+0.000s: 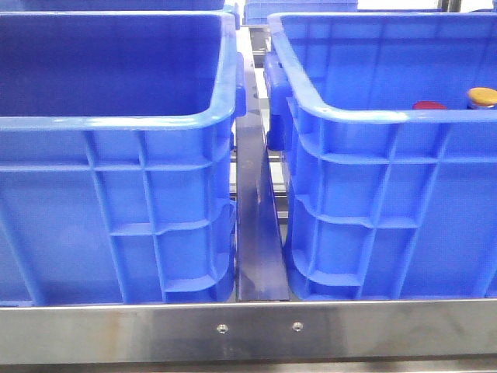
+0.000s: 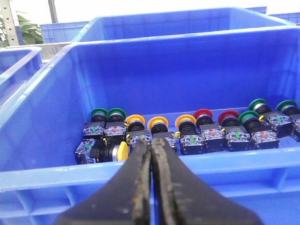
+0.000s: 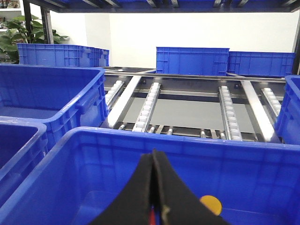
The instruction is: Pick red and yellow buttons and place in box
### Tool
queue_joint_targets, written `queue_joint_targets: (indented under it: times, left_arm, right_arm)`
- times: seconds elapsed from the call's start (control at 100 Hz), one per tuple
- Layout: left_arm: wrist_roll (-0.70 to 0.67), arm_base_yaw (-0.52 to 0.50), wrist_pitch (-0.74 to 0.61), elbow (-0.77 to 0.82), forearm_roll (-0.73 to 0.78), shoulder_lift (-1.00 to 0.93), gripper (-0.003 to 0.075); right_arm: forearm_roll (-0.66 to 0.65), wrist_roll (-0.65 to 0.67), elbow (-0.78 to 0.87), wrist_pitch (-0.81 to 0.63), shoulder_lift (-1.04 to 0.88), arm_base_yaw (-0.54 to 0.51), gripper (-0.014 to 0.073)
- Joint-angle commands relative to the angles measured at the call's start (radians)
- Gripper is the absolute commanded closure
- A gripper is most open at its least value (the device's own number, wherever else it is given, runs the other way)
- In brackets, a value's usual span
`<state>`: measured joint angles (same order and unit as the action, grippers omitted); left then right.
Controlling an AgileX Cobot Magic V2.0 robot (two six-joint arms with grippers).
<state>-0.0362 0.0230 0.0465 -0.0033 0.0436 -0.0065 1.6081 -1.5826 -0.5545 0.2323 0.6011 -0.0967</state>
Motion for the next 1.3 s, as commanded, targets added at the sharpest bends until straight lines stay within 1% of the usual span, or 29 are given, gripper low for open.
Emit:
queue_joint_targets:
  times: [0.0, 1.06, 1.21, 1.29]
  left_arm:
    - [-0.006, -0.001, -0.088, 0.047, -0.002, -0.031, 0.0739]
    - [-0.006, -0.001, -0.088, 0.047, -0.002, -0.031, 0.0739]
    - [-0.006, -0.001, -0.088, 0.047, -0.002, -0.031, 0.0739]
    - [-0.006, -0.001, -0.088, 0.047, -0.002, -0.031, 0.0739]
  right_arm:
    - [0.023, -0.005, -0.025, 0.011, -0.002, -0.004, 0.0662]
    - [0.023, -0.005, -0.025, 0.011, -0.002, -0.004, 0.0662]
    - [-0.035, 0.007, -0.025, -0.009, -0.002, -0.004, 0.0662]
    - [-0.134, 0.091, -0.025, -0.012, -0.002, -0.004, 0.0662]
